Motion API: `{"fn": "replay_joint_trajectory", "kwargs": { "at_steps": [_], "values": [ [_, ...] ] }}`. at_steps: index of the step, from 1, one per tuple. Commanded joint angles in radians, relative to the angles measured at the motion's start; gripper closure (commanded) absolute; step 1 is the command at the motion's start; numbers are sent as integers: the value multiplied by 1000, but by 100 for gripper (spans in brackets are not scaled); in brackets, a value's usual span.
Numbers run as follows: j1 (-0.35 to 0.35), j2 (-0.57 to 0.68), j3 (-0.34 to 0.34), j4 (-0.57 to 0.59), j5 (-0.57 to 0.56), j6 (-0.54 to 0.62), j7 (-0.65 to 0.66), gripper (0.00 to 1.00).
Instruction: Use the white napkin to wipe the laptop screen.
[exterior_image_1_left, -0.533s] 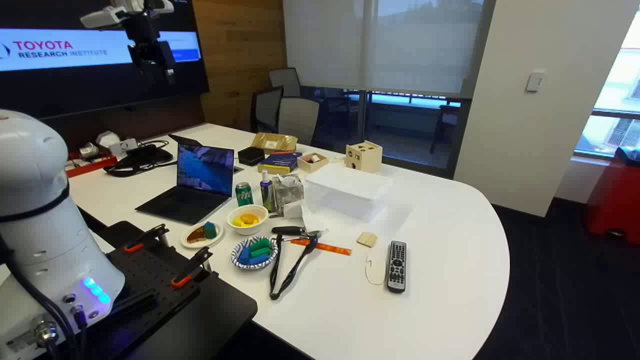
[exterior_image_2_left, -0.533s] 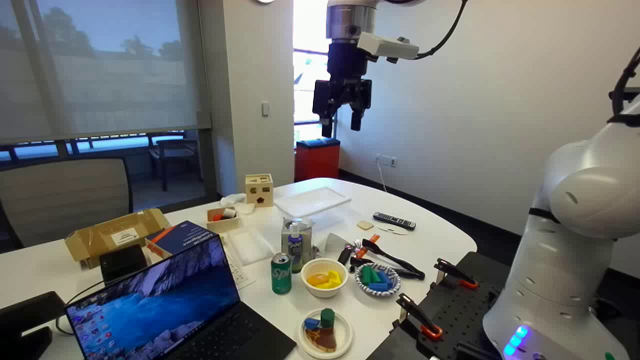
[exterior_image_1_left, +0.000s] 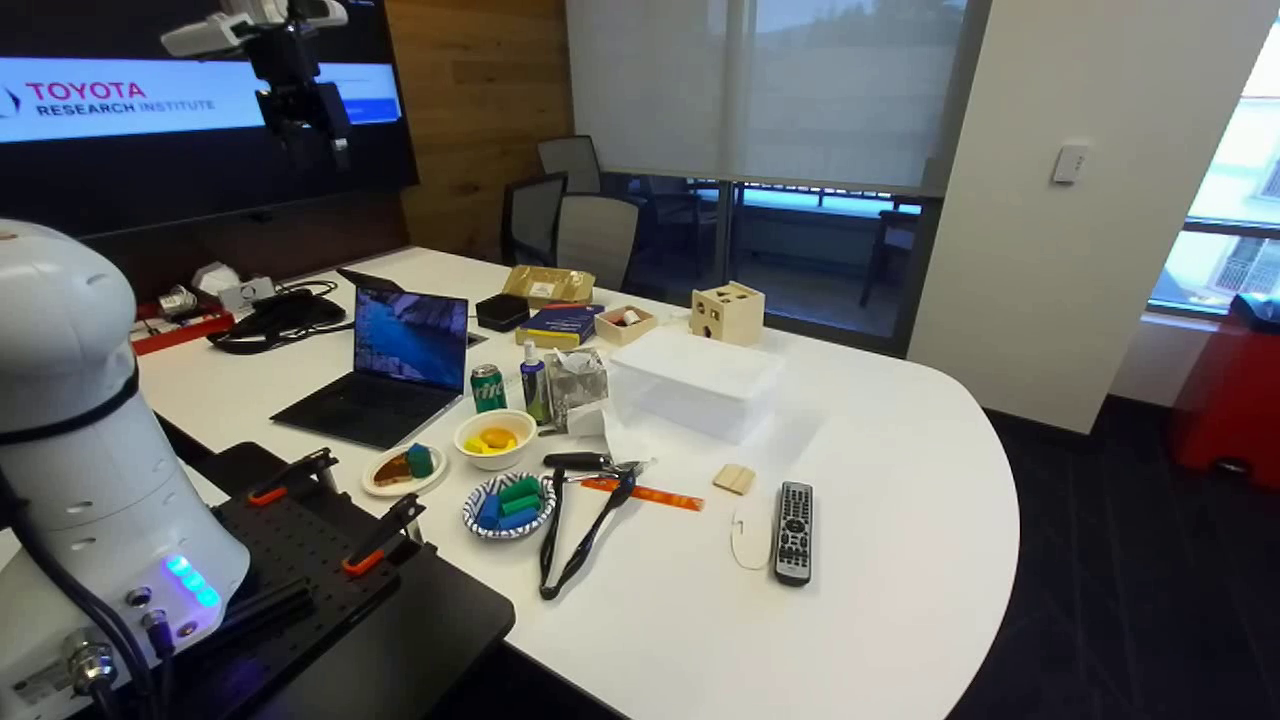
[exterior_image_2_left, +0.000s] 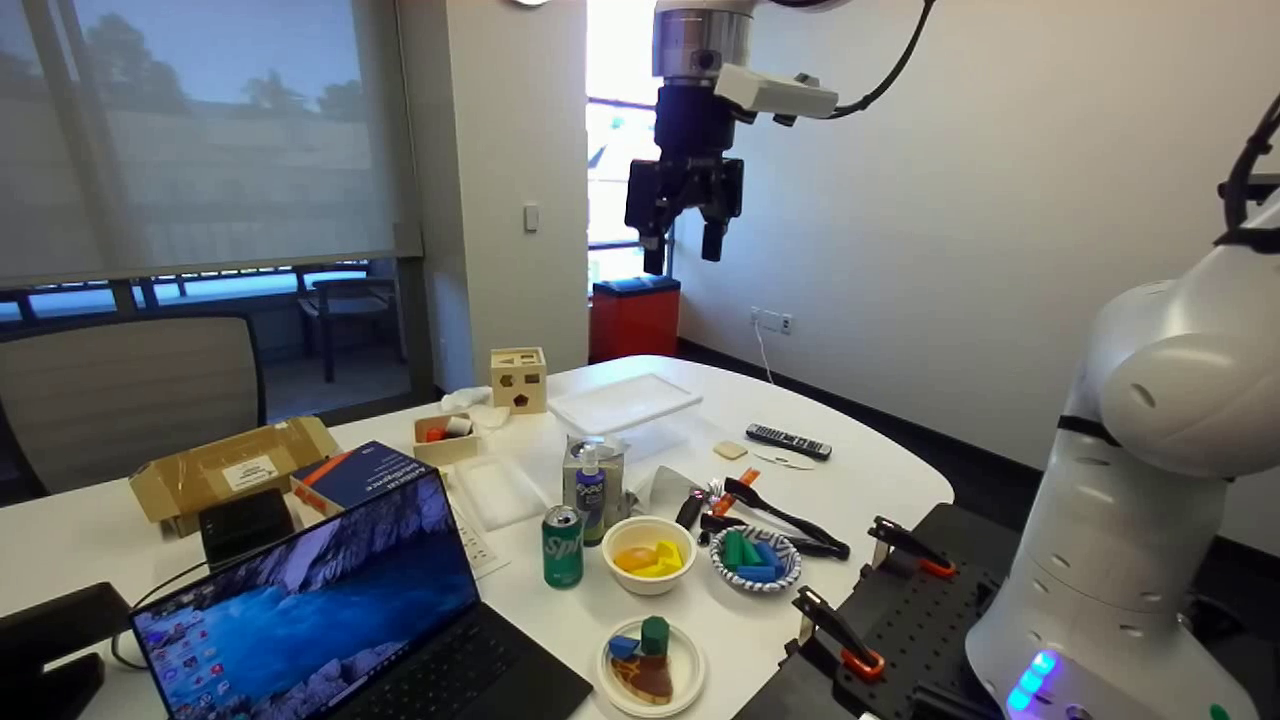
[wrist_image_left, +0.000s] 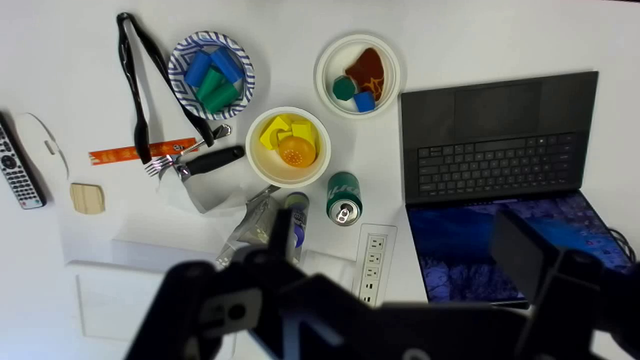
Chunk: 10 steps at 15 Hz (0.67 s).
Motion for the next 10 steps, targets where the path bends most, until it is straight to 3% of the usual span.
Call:
{"fn": "replay_joint_trajectory", "kwargs": {
  "at_steps": [1, 5, 10],
  "values": [
    [9, 2, -7, 3, -5, -3, 4, 0],
    [-53, -64, -130, -119, -61, 76, -96, 0],
    [-172, -15, -304, -292, -109, 345, -184, 0]
  ]
}}
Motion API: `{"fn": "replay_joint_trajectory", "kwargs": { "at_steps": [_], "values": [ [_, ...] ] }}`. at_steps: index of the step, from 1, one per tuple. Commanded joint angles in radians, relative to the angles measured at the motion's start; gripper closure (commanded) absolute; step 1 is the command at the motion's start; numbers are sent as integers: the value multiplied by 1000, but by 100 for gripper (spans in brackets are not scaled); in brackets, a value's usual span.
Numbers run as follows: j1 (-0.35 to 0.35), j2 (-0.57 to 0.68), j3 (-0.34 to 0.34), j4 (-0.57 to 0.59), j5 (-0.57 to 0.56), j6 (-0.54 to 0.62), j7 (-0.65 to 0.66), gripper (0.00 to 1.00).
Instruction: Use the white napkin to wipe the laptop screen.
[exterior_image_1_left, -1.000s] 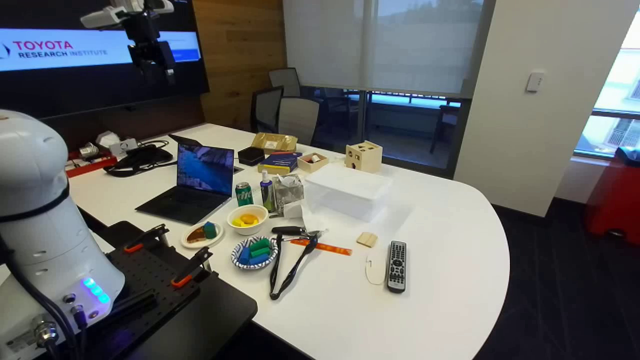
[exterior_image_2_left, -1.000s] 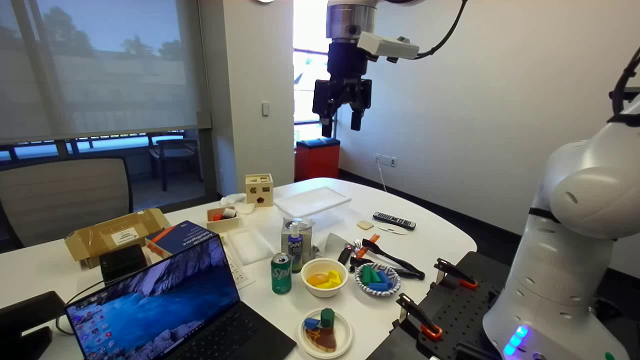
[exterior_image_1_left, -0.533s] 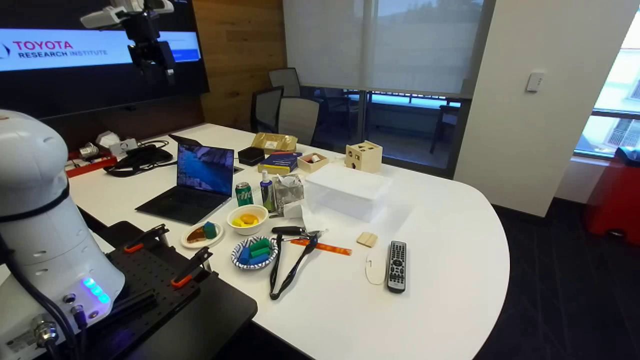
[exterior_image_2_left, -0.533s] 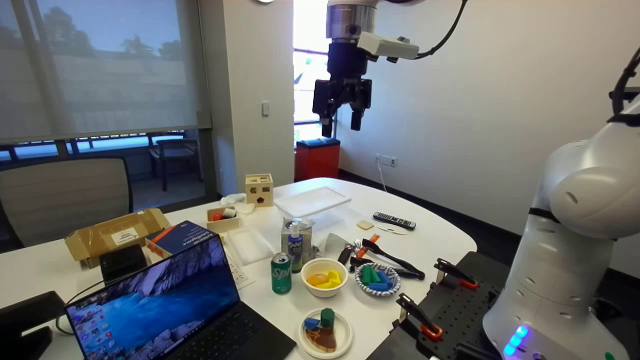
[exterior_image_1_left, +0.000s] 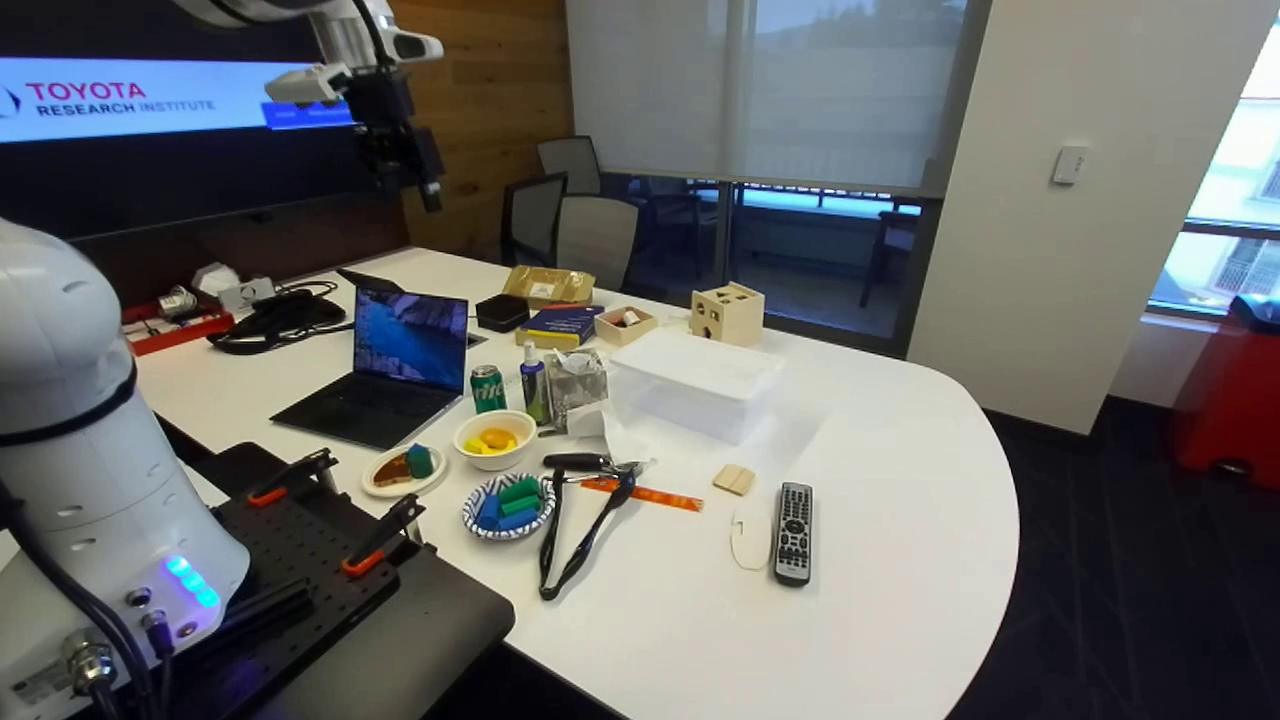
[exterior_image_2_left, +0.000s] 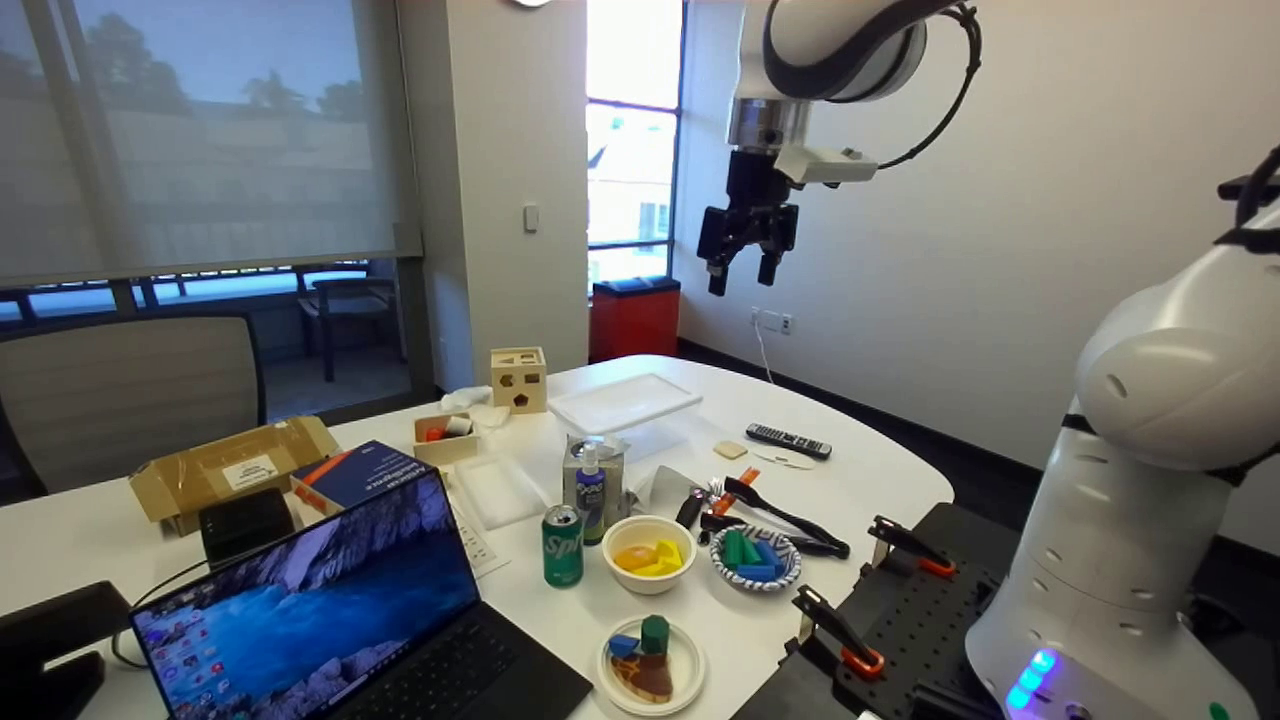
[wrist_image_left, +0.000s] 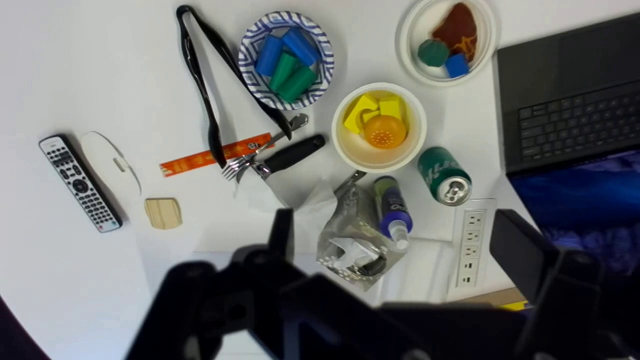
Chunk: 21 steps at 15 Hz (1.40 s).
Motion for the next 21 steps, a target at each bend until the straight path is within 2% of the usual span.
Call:
{"fn": "replay_joint_trajectory", "kwargs": {
  "at_steps": [1, 3, 5, 6, 7, 9, 12, 13, 14, 16, 18, 21],
  "values": [
    [-80, 33, -110, -145, 15, 197, -66, 0],
    [-120, 90, -178, -217, 40, 303, -99, 0],
    [-131, 183, -251, -275, 92, 416, -165, 0],
    [-113, 264, -304, -240, 149, 443, -236, 0],
    [-140, 150, -233, -263, 92, 376, -167, 0],
    [-142, 234, -279, -256, 131, 421, -228, 0],
    [-141, 275, -280, -237, 137, 426, -229, 0],
    [-113, 343, -289, -198, 173, 438, -267, 0],
    [-70, 465, -303, -145, 238, 480, -315, 0],
    [-38, 542, -296, -106, 349, 501, -387, 0],
    [-38, 658, -258, -26, 435, 522, -445, 0],
    [-96, 849, -180, 128, 457, 519, -460, 0]
  ]
}}
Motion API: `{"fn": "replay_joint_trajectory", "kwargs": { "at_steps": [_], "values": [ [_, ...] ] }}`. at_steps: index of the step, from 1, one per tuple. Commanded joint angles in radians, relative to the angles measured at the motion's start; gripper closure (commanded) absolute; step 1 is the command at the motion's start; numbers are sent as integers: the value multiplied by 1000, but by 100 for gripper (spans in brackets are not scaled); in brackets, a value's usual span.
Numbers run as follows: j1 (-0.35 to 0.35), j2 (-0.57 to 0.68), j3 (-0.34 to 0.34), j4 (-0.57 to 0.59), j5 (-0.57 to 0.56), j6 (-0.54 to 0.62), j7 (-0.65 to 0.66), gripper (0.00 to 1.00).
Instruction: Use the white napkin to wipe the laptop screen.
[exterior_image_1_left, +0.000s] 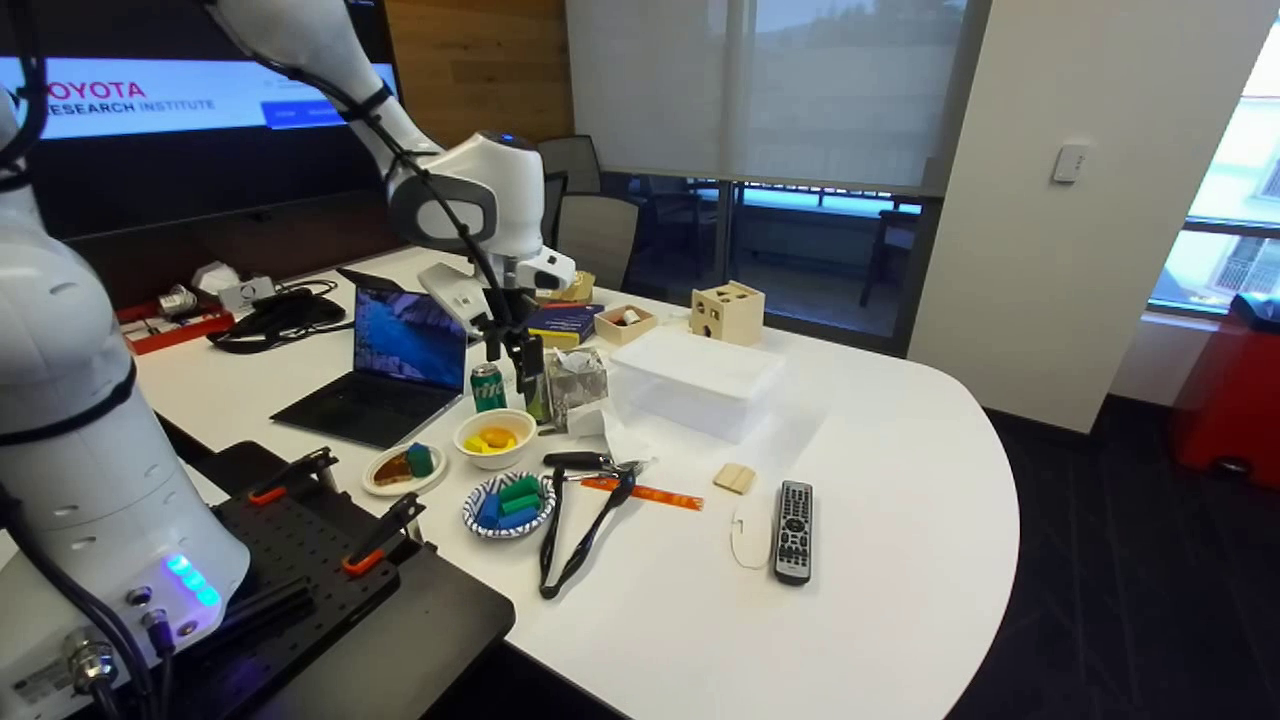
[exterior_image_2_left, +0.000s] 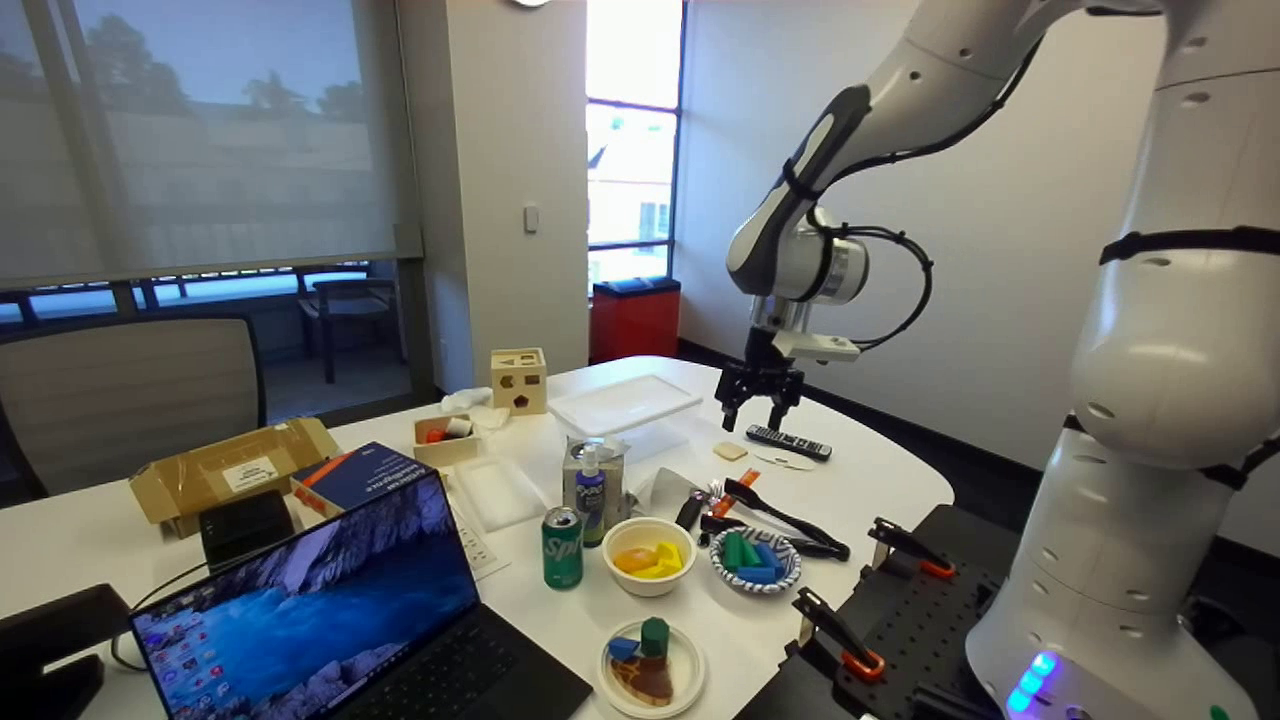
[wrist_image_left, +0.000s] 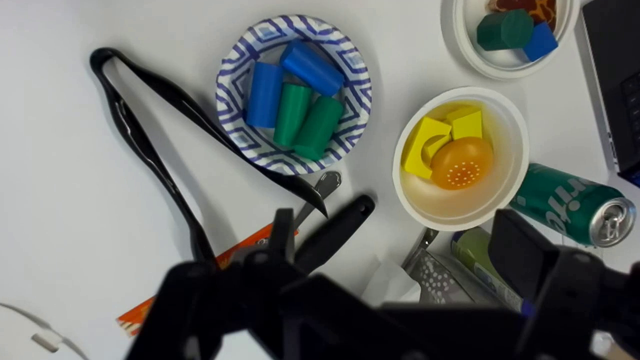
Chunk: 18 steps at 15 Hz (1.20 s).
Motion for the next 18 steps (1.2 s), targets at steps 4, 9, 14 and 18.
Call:
{"fn": "replay_joint_trajectory", "kwargs": {
  "at_steps": [4, 9, 14, 18],
  "values": [
    [-126, 446, 152, 399, -18, 11, 3, 0],
    [-180, 672, 196, 656, -97, 0, 46, 0],
    [-211, 788, 228, 811, -135, -8, 54, 0],
    [-223, 871, 254, 898, -139, -11, 53, 0]
  ]
}}
